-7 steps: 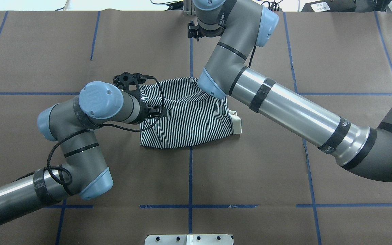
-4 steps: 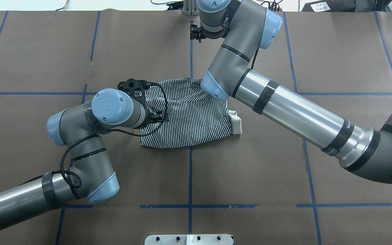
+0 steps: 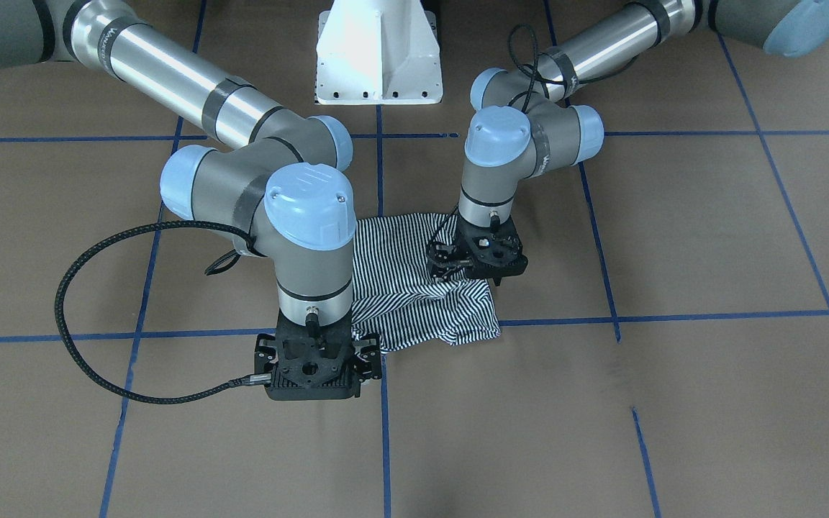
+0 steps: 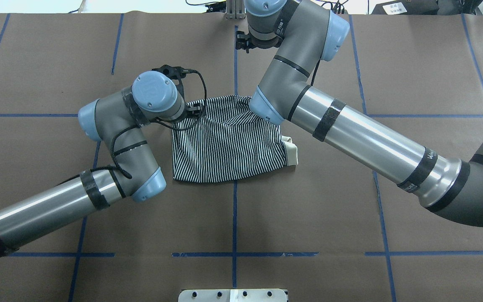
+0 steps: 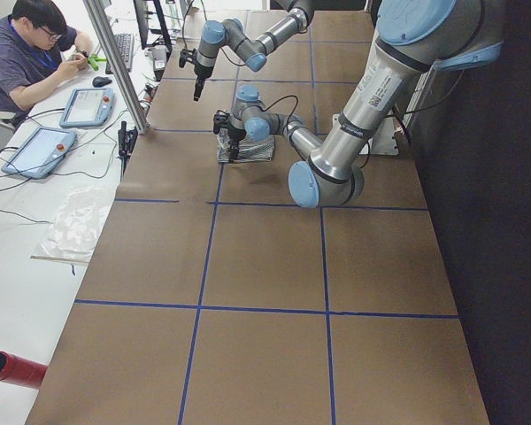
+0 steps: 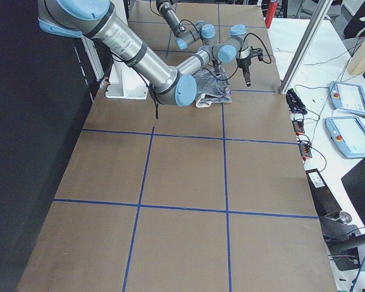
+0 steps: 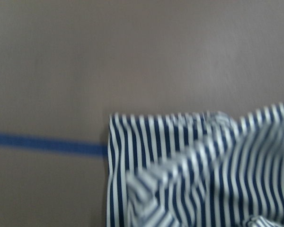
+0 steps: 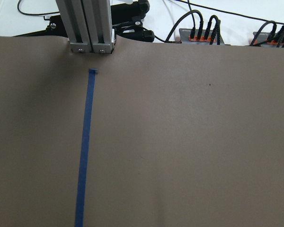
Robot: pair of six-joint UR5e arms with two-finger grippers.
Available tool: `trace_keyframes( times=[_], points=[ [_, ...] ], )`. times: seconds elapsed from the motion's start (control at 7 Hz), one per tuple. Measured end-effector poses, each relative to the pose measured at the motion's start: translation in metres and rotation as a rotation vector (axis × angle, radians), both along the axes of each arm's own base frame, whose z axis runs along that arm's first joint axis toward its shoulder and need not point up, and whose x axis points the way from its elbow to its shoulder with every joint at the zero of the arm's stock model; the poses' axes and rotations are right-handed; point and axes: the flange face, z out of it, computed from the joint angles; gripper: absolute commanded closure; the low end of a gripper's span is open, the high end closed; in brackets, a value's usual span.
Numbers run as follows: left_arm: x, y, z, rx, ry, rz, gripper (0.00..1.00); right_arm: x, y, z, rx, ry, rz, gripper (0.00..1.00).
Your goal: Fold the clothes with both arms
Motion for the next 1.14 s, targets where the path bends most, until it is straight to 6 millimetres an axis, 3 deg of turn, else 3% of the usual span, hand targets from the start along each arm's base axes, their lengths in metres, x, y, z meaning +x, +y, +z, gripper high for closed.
trace_keyframes(
  times=[0.29,0.43,0.71,1.0,1.14],
  points=[
    [-0.043,-0.071,0.023,0.066,-0.051,-0.016,0.0,0.0,0.0,-0.001,0.001,-0.002,-0.001,0.0],
    [-0.07,-0.095,0.027,0.088,-0.061,-0.004,0.0,0.0,0.001,-0.002,-0.001,-0.007,0.0,0.0],
    [-0.119,-0.117,0.019,0.129,-0.016,0.096,0.0,0.003,0.021,-0.017,-0.025,-0.034,-0.012,0.0],
    [-0.148,-0.12,0.032,0.164,0.004,0.138,0.0,0.004,0.099,-0.029,-0.074,-0.053,-0.028,0.0],
    [-0.152,-0.12,0.036,0.17,0.007,0.141,0.0,0.004,0.149,-0.015,-0.066,-0.057,-0.038,0.0]
  ],
)
